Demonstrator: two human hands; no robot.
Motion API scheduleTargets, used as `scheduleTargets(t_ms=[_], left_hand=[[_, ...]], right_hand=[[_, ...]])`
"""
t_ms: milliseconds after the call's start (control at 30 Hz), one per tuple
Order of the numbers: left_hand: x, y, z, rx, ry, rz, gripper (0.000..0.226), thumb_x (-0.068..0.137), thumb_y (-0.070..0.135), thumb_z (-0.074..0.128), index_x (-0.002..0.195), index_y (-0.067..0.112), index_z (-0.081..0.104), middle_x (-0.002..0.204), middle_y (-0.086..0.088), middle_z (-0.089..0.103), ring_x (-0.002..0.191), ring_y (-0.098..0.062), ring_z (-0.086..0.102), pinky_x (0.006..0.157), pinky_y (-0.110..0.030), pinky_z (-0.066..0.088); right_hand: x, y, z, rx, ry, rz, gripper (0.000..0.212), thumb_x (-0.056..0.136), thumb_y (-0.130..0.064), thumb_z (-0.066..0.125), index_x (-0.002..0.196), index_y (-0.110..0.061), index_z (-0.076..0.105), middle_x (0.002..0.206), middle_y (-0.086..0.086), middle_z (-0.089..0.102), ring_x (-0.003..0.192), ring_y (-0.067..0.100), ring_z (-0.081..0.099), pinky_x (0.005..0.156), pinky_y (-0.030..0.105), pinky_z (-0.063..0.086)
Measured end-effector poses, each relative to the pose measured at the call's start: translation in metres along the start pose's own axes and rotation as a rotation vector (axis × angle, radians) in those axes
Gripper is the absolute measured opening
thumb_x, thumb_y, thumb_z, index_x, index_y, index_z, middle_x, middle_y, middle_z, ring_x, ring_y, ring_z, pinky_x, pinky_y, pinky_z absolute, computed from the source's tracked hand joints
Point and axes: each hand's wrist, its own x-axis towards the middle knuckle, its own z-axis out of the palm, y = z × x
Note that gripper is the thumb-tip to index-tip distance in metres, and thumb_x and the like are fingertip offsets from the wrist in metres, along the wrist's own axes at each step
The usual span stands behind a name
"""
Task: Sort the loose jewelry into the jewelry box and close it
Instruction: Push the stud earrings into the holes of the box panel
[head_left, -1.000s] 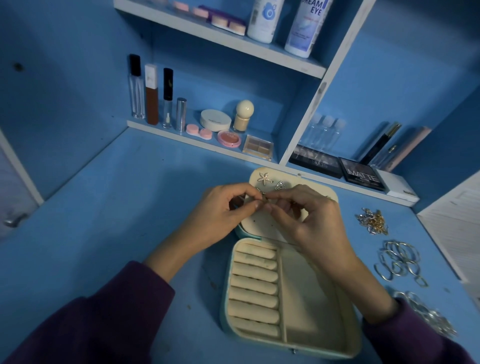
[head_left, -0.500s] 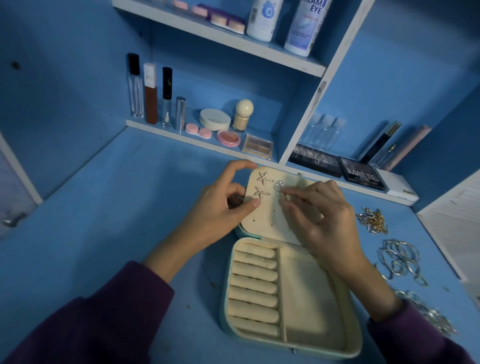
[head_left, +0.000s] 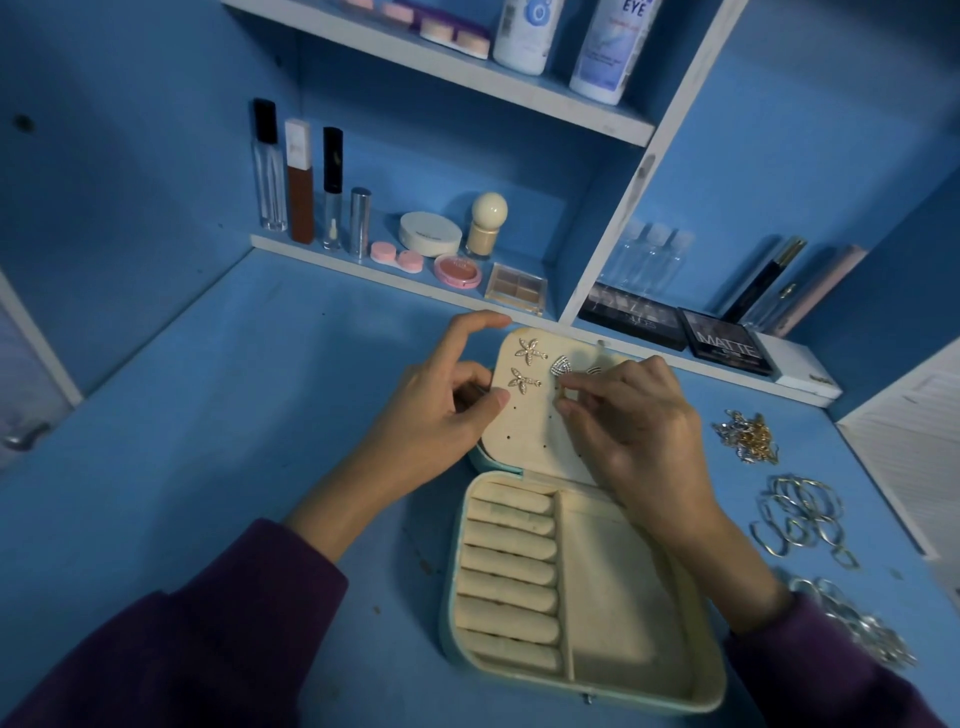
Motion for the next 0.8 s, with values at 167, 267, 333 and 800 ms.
scheduleTargets(t_ms=[167, 267, 333, 800], left_hand=[[0.001, -0.001, 0.0, 0.002, 0.005, -0.001, 0.051, 0.09, 0.005, 0.061, 0.125, 0.037, 0.041, 0.067, 0.001, 0.062, 0.071, -0.024, 0.059, 0.077, -0.033, 0.048], [0.0, 0.0, 0.0, 0.006, 0.004, 0.002, 0.051, 0.09, 0.005, 0.061, 0.126, 0.034, 0.041, 0.068, 0.0, 0.063, 0.071, -0.023, 0.06, 0.077, -0.032, 0.048], [0.0, 0.0, 0.0, 0.011, 0.004, 0.003, 0.051, 0.09, 0.005, 0.061, 0.126, 0.035, 0.041, 0.07, -0.004, 0.063, 0.072, -0.026, 0.06, 0.078, -0.033, 0.049], [0.0, -0.001, 0.0, 0.016, -0.002, 0.0, 0.053, 0.089, 0.006, 0.061, 0.121, 0.043, 0.04, 0.068, 0.005, 0.064, 0.073, -0.025, 0.061, 0.079, -0.033, 0.049]], right_hand=[[0.0, 0.0, 0.002, -0.034, 0.007, -0.014, 0.021, 0.079, -0.021, 0.071, 0.098, -0.012, 0.073, 0.07, -0.002, 0.056, 0.072, 0.021, 0.047, 0.067, 0.024, 0.04], [-0.001, -0.001, 0.001, -0.035, 0.009, -0.009, 0.022, 0.079, -0.022, 0.072, 0.099, -0.012, 0.072, 0.069, -0.002, 0.054, 0.072, 0.02, 0.047, 0.066, 0.025, 0.039], [0.0, -0.002, 0.0, -0.04, 0.007, -0.009, 0.022, 0.078, -0.022, 0.072, 0.098, -0.011, 0.071, 0.068, -0.002, 0.053, 0.071, 0.02, 0.046, 0.065, 0.024, 0.039], [-0.003, -0.002, -0.014, 0.065, 0.001, 0.028, 0.016, 0.085, -0.021, 0.06, 0.09, -0.014, 0.074, 0.076, -0.003, 0.06, 0.076, 0.013, 0.048, 0.072, 0.016, 0.037]])
